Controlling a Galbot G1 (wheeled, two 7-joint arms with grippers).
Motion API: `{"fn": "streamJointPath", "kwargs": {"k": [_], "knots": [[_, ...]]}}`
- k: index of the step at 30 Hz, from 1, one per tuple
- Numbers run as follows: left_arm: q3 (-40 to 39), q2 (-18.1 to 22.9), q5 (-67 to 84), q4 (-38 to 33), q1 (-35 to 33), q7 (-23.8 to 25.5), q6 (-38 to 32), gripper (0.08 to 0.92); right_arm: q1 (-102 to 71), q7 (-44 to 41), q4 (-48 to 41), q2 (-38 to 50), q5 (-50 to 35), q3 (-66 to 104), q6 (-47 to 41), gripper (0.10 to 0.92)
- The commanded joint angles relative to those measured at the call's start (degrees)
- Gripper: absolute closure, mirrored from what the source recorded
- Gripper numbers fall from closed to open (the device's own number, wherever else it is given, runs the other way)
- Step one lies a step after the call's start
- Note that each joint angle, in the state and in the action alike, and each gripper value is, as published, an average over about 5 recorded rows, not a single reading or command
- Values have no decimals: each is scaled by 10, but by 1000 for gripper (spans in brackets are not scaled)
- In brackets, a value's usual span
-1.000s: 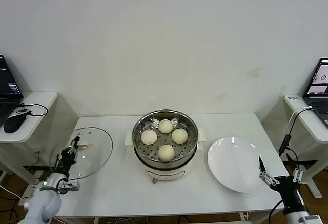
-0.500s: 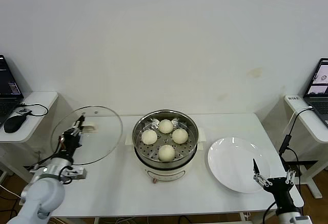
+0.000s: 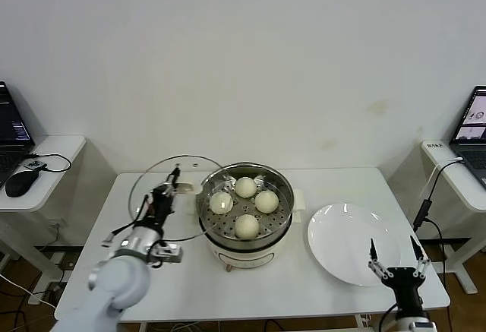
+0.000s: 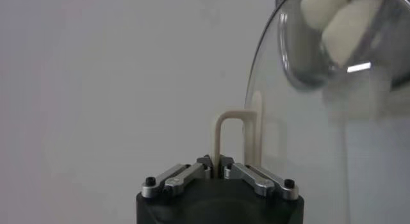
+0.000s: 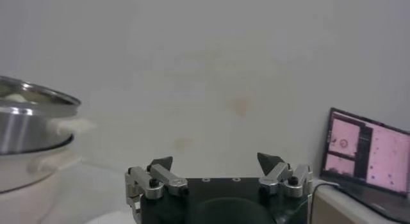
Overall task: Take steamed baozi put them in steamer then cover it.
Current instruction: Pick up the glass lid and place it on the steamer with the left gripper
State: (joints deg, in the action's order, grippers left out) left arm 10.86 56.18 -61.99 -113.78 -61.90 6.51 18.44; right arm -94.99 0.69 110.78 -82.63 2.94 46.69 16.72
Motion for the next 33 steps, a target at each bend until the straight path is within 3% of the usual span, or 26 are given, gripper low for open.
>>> {"fn": "streamJointPath", "kwargs": {"k": [1,5,14,33], "knots": [[-126,129,-146,5,86,95,85,853,17,64,-36,-45,97,-15,5,203],[-125,188,-175,21,90,117,99,853,22,78,-42,-50,123,-26,5,203],[-114,246,-181,47,98,143,131,853,27,95,-53,-53,144,-33,11,203],[-129,298,-270,97,72,122,99,853,21,107,-54,-62,166,-43,24,203]]}}
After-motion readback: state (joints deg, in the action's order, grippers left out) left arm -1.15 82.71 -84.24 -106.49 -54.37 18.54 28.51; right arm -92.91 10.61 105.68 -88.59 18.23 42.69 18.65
